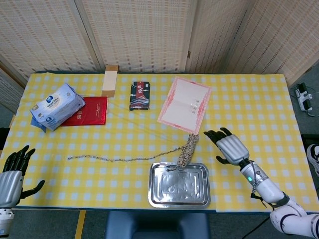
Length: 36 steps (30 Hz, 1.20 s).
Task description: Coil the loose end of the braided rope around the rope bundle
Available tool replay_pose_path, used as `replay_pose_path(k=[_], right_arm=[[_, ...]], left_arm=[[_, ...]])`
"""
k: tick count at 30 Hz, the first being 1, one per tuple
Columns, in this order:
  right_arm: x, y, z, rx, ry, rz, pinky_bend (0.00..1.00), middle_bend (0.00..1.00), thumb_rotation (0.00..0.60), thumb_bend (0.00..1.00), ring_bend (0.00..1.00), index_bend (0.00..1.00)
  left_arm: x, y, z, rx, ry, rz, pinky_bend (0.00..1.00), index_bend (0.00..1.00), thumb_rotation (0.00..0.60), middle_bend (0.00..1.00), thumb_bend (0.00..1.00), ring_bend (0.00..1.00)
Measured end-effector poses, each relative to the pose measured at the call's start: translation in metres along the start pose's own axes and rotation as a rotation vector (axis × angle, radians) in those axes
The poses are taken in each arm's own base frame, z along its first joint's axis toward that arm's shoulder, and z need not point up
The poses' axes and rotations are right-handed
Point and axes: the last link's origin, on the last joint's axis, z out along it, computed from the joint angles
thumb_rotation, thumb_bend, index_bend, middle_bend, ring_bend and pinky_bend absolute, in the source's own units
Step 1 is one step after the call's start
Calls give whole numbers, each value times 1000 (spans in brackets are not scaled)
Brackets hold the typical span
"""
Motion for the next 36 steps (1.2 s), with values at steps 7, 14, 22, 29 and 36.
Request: replay_pose_path(k=[7,14,22,29,36], right_arm=[[-14,-16,48,34,-11,-79,109,147,600,339,195,89],[-29,-40,80,109,-20,-187,109,142,600,338,188,102],[-43,-48,92,165,-19,-284,113,205,600,338,226,274],[-49,-48,92,182,-4,-286,150,256,600,338,273,347],[-50,-47,96,188,15,-281,205,308,600,338,332,433]], left_arm=[[-1,-2,0,4,-13,2,0,115,600,0,272,0],[-1,-6,-1,19,-22,2,0,115,600,0,272,0],[-2,-8,-2,22,-40,-11,0,115,600,0,272,0],[-3,-7,-1,16,-48,-13,0,115,600,0,272,0],[-3,-7,-1,15,-47,-12,0,115,600,0,271,0]])
